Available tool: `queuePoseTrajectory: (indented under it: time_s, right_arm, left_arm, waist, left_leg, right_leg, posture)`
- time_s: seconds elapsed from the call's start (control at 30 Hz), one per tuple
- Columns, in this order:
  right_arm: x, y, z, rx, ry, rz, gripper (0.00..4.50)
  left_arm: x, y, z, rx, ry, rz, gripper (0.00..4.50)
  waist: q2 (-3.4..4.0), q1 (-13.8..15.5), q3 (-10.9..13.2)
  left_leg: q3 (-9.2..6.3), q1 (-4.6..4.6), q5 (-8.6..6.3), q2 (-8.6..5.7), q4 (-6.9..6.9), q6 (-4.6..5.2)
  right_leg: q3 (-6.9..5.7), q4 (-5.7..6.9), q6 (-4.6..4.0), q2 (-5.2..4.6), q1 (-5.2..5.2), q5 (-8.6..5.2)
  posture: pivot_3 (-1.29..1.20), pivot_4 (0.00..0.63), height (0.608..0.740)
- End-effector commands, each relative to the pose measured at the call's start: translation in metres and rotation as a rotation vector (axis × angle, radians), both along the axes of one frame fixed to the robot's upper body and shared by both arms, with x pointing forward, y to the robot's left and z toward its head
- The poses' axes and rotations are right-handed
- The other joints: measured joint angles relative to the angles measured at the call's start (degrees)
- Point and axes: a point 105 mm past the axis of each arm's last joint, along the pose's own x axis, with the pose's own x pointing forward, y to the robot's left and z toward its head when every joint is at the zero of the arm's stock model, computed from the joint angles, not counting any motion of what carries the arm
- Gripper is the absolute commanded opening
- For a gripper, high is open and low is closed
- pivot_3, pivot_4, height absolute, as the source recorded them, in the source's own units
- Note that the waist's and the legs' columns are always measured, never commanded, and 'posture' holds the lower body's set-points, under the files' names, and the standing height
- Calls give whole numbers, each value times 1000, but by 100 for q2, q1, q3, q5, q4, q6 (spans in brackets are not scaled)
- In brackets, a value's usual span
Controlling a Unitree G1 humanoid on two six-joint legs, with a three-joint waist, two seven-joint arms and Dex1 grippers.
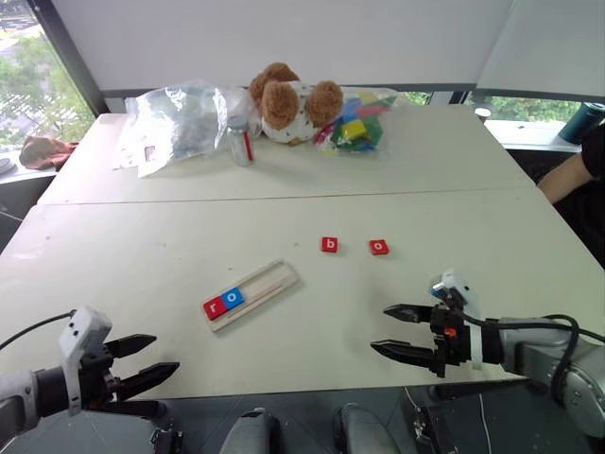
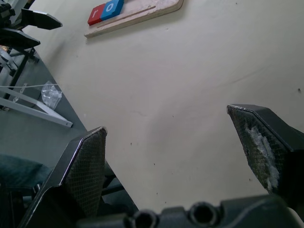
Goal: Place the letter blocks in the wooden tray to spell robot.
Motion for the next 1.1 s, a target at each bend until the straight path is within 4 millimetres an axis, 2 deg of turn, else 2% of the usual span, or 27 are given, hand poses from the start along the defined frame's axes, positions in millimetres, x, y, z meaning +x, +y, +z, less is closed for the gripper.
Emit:
queuePoseTrajectory:
  time_s: [0.03, 0.5, 0.6, 0.7, 0.8, 0.9, 1.0, 1.1]
  right_arm:
    - [-1, 6, 5, 18, -24, 25, 4414]
    - [10, 7, 4, -6, -59, 12, 4414]
    - [14, 9, 5, -2, -74, 8, 4414]
    - [24, 4, 8, -31, -105, -14, 4414]
    - [32, 2, 18, -26, -106, -33, 4414]
    - [40, 22, 32, 31, -87, -22, 4414]
    - [35, 39, 35, 26, -98, 27, 4414]
    - [26, 55, 29, 24, -102, 60, 4414]
  left_arm:
    - [-1, 2, 6, 10, -37, 9, 4500]
    - [9, 10, 10, 14, -95, 78, 4500]
    - [9, 19, 11, 46, -91, 65, 4500]
    - [22, 32, 17, 94, -143, 71, 4500]
    - [36, 16, 35, 122, -228, -50, 4500]
    - [58, -12, 46, 152, -308, -202, 4500]
    - [65, -33, 42, 161, -336, -308, 4500]
    - [70, -51, 29, 171, -355, -380, 4500]
  waist:
    - [0, 1, 0]
    - [-1, 0, -1]
    - [-1, -2, -1]
    - [-1, 3, -2]
    - [-3, 10, -2]
    - [-3, 10, -3]
    - [-2, -10, -4]
    - [-1, -33, -4]
  left_leg:
    - [0, 0, 0, 0, 0, 0]
    - [0, 0, 1, -2, 5, 0]
    - [0, 0, 1, -2, 5, 0]
    - [0, 1, 1, -2, 5, -1]
    - [0, 1, 2, -3, 17, -2]
    - [0, 1, 2, -4, 20, -1]
    - [0, -1, 2, -4, 16, -3]
    - [6, -8, 2, -3, 1, -3]
  right_leg:
    - [0, 0, 0, 0, 0, 0]
    - [-1, 5, 16, 0, 0, 9]
    - [-2, 6, 18, 1, 0, 10]
    - [-2, 7, 17, 1, 0, 10]
    - [-3, 12, 15, 1, 2, 11]
    - [-2, 10, 14, 0, 5, 12]
    - [-2, 14, 18, 1, -2, 16]
    - [-3, 14, 19, 3, -22, 16]
  posture:
    - [0, 150, 740]
    - [0, 150, 740]
    - [0, 150, 740]
    - [0, 150, 740]
    - [0, 150, 740]
    - [0, 150, 740]
    - [0, 150, 740]
    - [0, 150, 740]
